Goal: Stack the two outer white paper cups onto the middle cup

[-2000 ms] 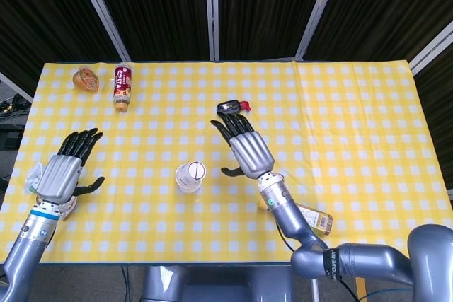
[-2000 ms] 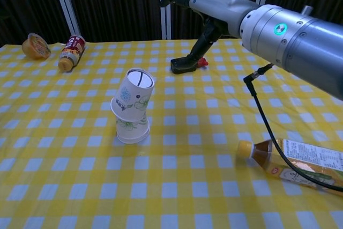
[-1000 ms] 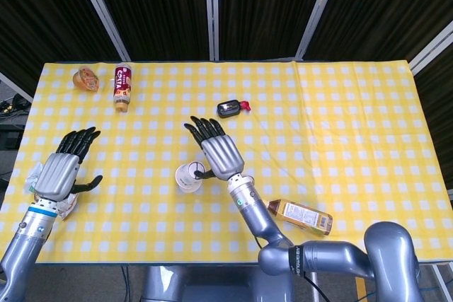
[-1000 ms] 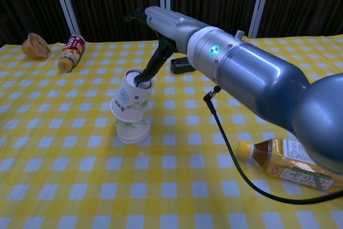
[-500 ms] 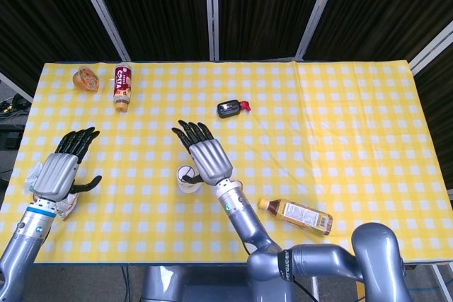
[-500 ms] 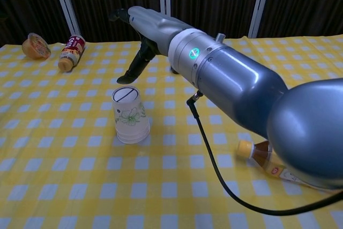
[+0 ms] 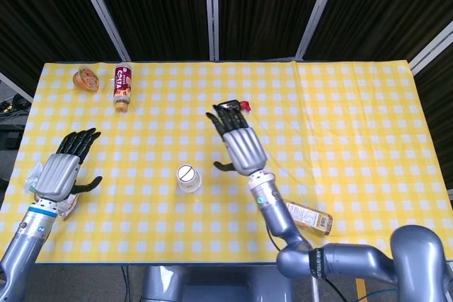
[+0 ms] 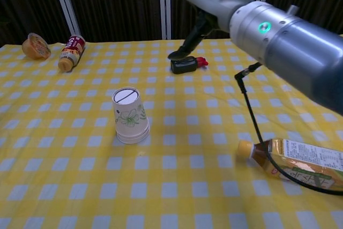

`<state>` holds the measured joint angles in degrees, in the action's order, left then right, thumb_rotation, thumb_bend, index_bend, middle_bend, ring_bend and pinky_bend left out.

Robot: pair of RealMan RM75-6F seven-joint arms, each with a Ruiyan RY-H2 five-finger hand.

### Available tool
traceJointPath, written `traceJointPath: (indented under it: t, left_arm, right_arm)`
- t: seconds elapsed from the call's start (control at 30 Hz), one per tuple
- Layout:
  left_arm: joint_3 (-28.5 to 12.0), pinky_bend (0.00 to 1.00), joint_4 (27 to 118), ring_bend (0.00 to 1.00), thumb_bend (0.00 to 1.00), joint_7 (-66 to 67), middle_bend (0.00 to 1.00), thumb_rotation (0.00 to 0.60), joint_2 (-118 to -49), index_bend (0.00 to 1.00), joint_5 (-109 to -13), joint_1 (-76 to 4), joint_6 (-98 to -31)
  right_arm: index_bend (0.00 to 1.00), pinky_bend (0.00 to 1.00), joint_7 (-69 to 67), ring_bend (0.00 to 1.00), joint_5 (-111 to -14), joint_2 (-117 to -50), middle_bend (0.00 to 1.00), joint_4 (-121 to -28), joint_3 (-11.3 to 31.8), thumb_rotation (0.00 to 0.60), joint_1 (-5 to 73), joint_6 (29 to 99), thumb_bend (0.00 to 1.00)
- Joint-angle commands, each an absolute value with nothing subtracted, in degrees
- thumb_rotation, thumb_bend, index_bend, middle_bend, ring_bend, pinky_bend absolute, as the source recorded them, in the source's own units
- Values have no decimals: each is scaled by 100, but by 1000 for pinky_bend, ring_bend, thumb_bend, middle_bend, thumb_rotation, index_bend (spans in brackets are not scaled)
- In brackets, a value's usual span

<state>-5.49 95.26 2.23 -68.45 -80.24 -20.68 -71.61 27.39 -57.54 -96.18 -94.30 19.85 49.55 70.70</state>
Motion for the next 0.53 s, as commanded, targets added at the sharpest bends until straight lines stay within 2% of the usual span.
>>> traceJointPath:
  t: [0.03,0.3,0.53]
  left_arm:
    - [-529,0,9532,0,278,305,0,600,-6868,0,-8055,-2039,-7229]
    - [-522,0,9475,0,256,329,0,600,-6907,0,-8087,-1823,-7618]
    - [-377,0,9328,0,86,290,0,600,-6950,0,-8082,-1505,-7933]
  right_arm:
    - [90,0,2025,0,-6238,-8573,0,-9917,1433,600,4072,7359,0]
    - [77,0,797,0,-7143,-7618,0,-9459,656,600,2915,7943,0]
    - [5,0,-84,0,-7500,-7404,0,-8701,183,600,2079,8380,0]
